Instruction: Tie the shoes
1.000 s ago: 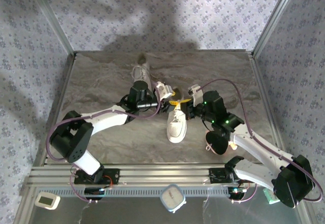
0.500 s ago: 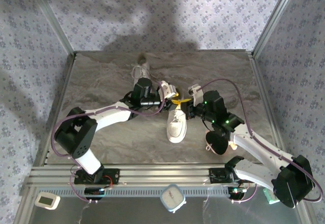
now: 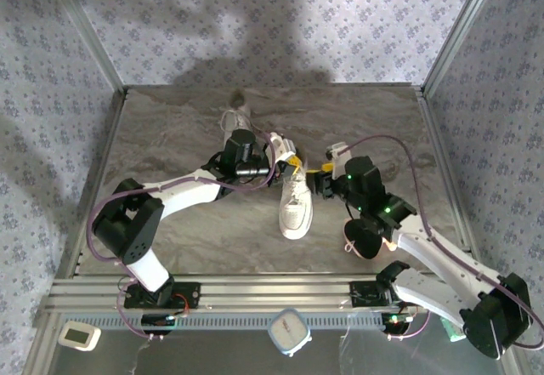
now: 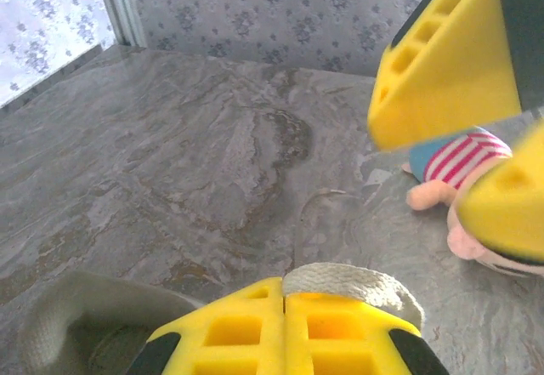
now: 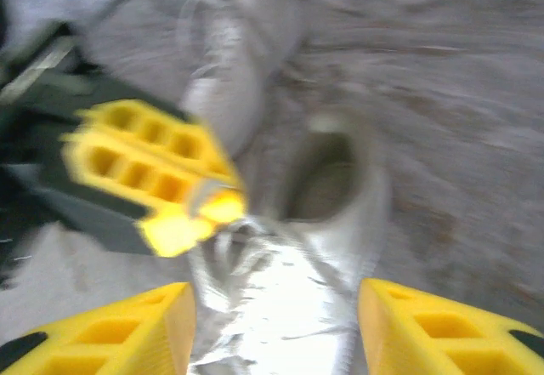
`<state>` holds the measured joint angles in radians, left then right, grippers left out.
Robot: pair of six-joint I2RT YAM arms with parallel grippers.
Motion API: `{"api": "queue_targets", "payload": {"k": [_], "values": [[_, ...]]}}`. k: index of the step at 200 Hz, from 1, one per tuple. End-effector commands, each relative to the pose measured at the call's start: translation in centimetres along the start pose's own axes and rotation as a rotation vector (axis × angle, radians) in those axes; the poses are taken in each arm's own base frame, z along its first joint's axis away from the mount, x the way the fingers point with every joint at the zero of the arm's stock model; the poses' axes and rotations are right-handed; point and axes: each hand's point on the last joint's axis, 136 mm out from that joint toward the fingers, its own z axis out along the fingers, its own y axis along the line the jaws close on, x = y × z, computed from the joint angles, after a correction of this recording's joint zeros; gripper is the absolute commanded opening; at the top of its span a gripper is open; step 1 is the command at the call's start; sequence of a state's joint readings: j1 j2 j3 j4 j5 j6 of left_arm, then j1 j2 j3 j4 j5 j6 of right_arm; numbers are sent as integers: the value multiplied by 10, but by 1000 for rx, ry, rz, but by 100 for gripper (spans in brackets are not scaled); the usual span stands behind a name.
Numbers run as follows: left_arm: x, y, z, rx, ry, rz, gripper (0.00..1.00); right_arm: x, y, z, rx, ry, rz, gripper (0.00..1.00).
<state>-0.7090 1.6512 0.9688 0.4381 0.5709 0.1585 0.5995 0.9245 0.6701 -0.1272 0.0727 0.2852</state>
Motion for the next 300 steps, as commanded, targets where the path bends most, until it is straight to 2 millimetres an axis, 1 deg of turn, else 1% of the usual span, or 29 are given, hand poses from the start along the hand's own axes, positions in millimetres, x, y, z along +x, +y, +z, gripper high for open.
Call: {"api": "queue_targets", "payload": {"k": [1, 8, 15, 26, 39, 52, 66, 89, 126, 147, 184, 219, 243, 267, 291, 300], "values": [[-12, 9, 1, -48, -46, -53, 0, 27, -82, -15, 439, 82, 131, 61], [-12, 11, 1, -57, -50, -69, 0, 33, -95, -15, 502, 116, 168, 67], [-12, 13, 1, -70, -47, -91, 0, 39, -106, -15, 557, 157, 205, 70], [-12, 14, 1, -71, -42, -108, 0, 48, -121, -11, 617, 226, 257, 70], [-12, 12, 2, -66, -42, -123, 0, 54, -131, -5, 658, 275, 315, 70], [-11, 12, 2, -65, -41, -134, 0, 59, -142, -1, 703, 279, 396, 70], [-12, 12, 2, -67, -40, -149, 0, 69, -156, 2, 747, 300, 499, 71], [-9, 12, 2, -69, -29, -167, 0, 80, -171, 11, 791, 327, 620, 70], [-5, 8, 2, -61, -16, -172, 0, 89, -169, 49, 751, 389, 686, 69], [-2, 6, 3, -51, -8, -170, 0, 96, -170, 64, 752, 421, 721, 68], [-2, 3, 5, -42, -1, -169, 0, 111, -175, 71, 799, 462, 749, 65], [0, 1, 6, -37, 11, -165, 0, 123, -176, 80, 805, 508, 755, 63], [0, 1, 5, -39, 14, -164, 0, 134, -176, 85, 804, 530, 769, 61], [0, 1, 5, -43, 19, -167, 0, 140, -177, 88, 810, 548, 767, 58], [0, 2, 5, -46, 26, -170, 0, 142, -178, 91, 812, 557, 756, 51], [0, 2, 5, -48, 26, -171, 0, 142, -177, 92, 807, 558, 757, 45]]}}
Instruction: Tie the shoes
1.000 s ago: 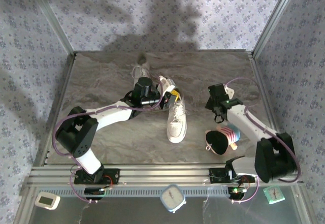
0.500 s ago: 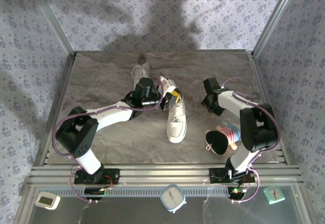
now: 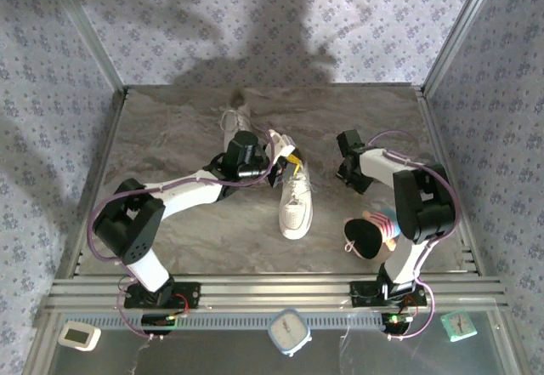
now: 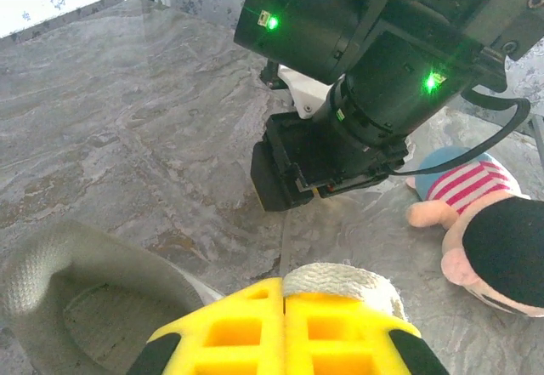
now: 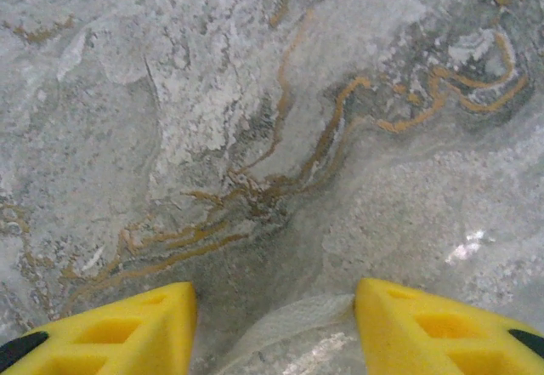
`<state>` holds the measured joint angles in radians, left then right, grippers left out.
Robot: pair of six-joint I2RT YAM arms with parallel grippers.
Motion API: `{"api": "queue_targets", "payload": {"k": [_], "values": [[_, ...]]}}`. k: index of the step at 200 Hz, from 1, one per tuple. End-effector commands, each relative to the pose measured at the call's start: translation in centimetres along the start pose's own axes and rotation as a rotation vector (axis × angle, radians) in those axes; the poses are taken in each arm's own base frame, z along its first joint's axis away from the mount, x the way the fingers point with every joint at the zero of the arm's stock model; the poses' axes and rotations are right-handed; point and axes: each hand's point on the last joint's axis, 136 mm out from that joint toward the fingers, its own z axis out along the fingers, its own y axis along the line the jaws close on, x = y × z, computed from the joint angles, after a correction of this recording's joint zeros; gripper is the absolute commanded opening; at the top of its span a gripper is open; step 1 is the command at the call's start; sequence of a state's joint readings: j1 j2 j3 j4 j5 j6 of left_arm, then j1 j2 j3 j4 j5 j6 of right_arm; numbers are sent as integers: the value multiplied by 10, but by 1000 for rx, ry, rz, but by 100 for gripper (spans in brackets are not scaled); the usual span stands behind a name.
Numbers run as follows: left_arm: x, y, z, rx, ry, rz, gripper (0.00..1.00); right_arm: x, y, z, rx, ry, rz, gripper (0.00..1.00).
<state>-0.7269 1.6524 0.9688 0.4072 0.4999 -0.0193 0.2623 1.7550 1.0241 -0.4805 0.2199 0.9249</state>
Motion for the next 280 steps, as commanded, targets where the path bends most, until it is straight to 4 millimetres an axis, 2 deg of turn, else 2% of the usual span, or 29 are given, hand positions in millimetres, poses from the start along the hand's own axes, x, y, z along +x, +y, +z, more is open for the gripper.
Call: {"api": "queue_targets", "payload": {"k": [1, 23, 32, 44, 56, 85, 119, 147, 181, 192, 195, 200, 221, 248, 280], "values": [[-8, -3, 1, 5, -9, 17, 0, 10, -2, 12, 21, 45, 5, 44], [-9, -1, 2, -4, -3, 0, 0, 8, 1, 8, -3, 37, 4, 26], [-8, -1, 2, -4, -2, -12, 0, 5, 4, 3, -31, 20, -3, 15], [-8, 0, 2, -10, 0, -34, 0, -2, 10, -10, -77, -24, -21, 6], [-8, 3, 1, -24, 3, -62, 0, -11, 13, -32, -111, -104, -50, 0], [-8, 2, -1, -25, 5, -104, 0, -36, 15, -103, -196, -326, -115, 0], [-8, 1, -2, -22, 7, -105, 0, -66, 21, -183, -350, -498, -132, 0], [-6, 2, -2, -24, 12, -113, 0, -80, 40, -229, -448, -536, -199, 0], [-7, 3, -1, -29, 10, -130, 0, -81, 61, -271, -575, -580, -291, 0], [-5, 3, -1, -28, 14, -135, 0, -80, 63, -277, -598, -586, -308, 0], [-5, 3, -1, -28, 14, -134, 0, -85, 65, -289, -619, -605, -304, 0], [-5, 2, -1, -27, 12, -135, 0, -86, 67, -296, -636, -612, -308, 0], [-5, 3, -3, -32, 7, -143, 0, -84, 72, -309, -672, -606, -336, 0], [-6, 5, -4, -44, -5, -157, 0, -81, 66, -319, -695, -626, -355, 0], [-7, 5, -3, -39, -11, -167, 0, -77, 49, -331, -701, -662, -362, 0]]}}
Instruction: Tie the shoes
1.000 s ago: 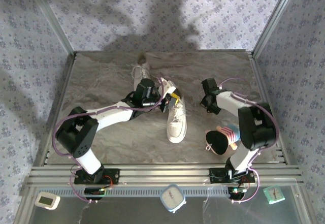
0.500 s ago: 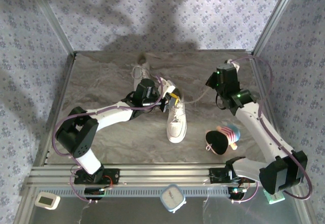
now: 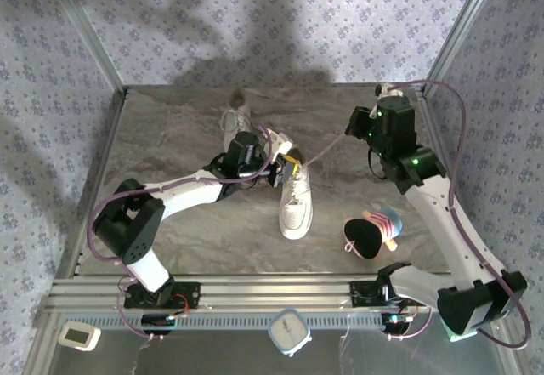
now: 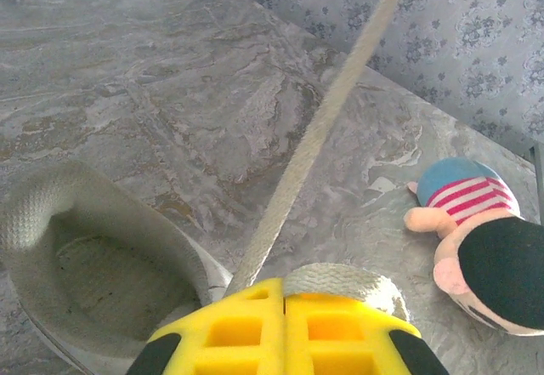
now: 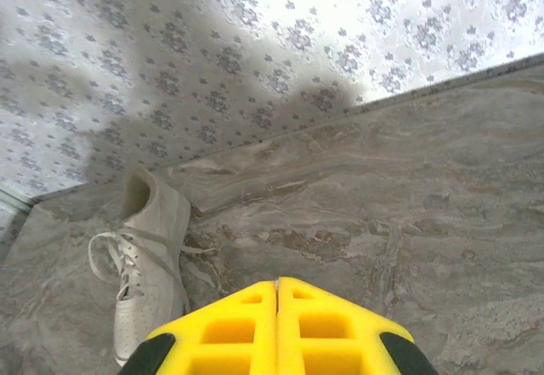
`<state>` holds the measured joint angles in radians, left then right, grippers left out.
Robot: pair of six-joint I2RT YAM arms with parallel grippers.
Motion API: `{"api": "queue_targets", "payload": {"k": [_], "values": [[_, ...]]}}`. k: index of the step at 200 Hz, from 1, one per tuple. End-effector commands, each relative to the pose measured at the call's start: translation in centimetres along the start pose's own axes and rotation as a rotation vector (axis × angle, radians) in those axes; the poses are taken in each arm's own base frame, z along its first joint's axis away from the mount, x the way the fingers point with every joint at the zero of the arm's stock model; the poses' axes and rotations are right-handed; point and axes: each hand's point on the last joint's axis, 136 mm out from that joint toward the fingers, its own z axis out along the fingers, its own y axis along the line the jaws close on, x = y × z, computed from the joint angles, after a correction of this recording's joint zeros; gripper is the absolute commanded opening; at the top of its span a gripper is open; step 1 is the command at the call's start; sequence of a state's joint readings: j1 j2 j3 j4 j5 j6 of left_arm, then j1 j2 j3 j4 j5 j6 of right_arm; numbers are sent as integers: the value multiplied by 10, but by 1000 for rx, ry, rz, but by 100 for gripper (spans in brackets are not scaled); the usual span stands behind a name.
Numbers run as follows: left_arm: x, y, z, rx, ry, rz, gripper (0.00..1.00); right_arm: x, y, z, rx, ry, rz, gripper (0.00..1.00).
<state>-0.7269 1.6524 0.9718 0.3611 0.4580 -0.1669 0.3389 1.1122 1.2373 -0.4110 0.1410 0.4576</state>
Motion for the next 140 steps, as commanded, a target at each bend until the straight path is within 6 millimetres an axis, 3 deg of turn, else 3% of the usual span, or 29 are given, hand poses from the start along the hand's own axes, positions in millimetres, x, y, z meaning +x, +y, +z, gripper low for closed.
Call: {"api": "queue_targets", "payload": {"k": [1, 19, 22, 41, 81, 102, 140], "values": [[-15, -5, -3, 10, -44, 0, 0, -3, -1, -21, -21, -21, -39, 0], [-18, -5, -3, 8, -46, -8, 0, 3, -4, -30, -18, -12, -34, 0], [-17, -4, -3, 6, -45, -9, 0, 15, -9, -26, -8, 16, -36, 0], [-22, -2, -3, -9, -52, -52, 0, 43, -15, -29, -25, 77, -30, 0], [-30, -4, -1, -6, -50, -133, 0, 83, -7, -49, -132, 128, -49, 0], [-31, -2, 0, -17, -42, -178, 0, 102, 12, -61, -229, 149, -100, 0], [-27, -1, 8, 0, 11, -263, 0, 141, 77, -87, -528, 162, -342, 0]]}}
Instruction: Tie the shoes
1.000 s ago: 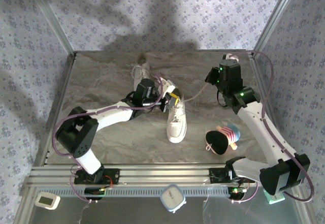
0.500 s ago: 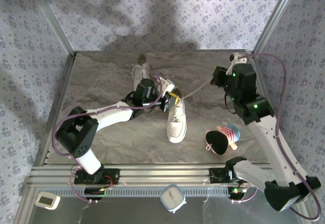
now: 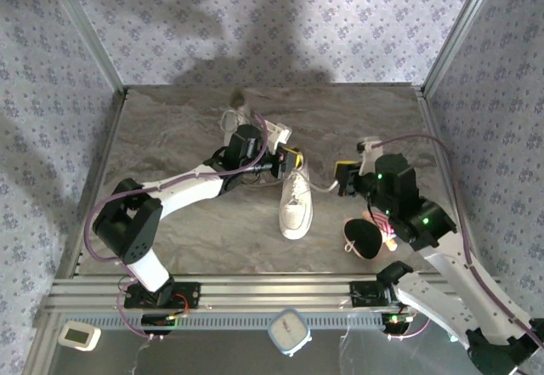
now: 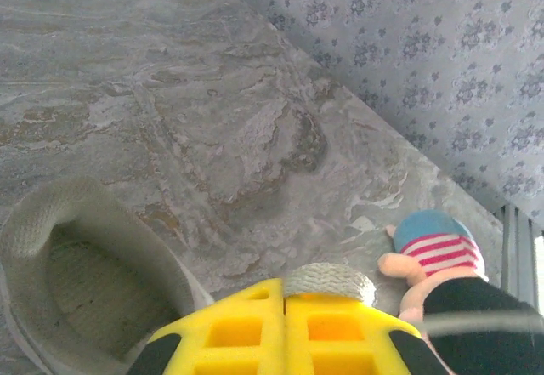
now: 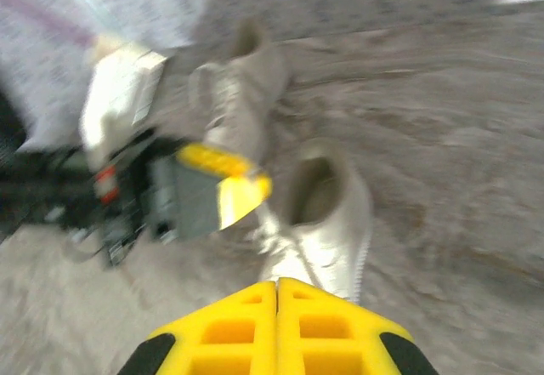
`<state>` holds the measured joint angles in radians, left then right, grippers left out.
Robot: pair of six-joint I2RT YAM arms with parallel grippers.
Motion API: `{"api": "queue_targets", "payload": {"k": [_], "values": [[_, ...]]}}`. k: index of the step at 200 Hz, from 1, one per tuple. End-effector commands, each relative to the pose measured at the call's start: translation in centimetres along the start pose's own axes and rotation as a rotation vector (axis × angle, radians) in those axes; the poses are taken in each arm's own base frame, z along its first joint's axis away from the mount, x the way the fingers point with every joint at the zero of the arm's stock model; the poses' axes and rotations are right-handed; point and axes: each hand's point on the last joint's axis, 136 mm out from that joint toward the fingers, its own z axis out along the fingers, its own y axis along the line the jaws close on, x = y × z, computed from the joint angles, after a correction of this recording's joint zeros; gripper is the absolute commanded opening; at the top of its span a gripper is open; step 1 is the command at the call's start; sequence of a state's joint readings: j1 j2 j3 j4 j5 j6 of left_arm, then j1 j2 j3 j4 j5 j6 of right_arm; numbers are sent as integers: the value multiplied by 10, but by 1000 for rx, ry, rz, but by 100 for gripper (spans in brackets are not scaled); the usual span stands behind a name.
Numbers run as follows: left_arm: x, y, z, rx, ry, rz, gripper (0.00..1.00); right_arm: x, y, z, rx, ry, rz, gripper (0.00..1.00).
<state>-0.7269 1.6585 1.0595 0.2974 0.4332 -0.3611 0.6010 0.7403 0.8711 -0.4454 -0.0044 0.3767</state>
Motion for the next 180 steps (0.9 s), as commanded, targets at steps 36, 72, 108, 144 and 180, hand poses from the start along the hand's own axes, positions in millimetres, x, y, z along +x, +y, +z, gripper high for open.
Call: {"api": "queue_targets", "payload": {"k": [36, 72, 108, 144, 180], "values": [[0, -5, 10, 72, 100, -142, 0, 32, 97, 27, -273, -45, -467, 0], [1, -8, 8, 113, 140, -168, 0, 68, 143, 57, -377, -6, -711, 0], [4, -9, 4, 129, 168, -171, 0, 118, 167, 91, -434, 50, -1020, 0], [9, -10, 3, 131, 197, -154, 0, 148, 169, 139, -327, 155, -1308, 0], [9, -10, 1, 139, 202, -145, 0, 172, 164, 180, -228, 219, -1521, 0]]}}
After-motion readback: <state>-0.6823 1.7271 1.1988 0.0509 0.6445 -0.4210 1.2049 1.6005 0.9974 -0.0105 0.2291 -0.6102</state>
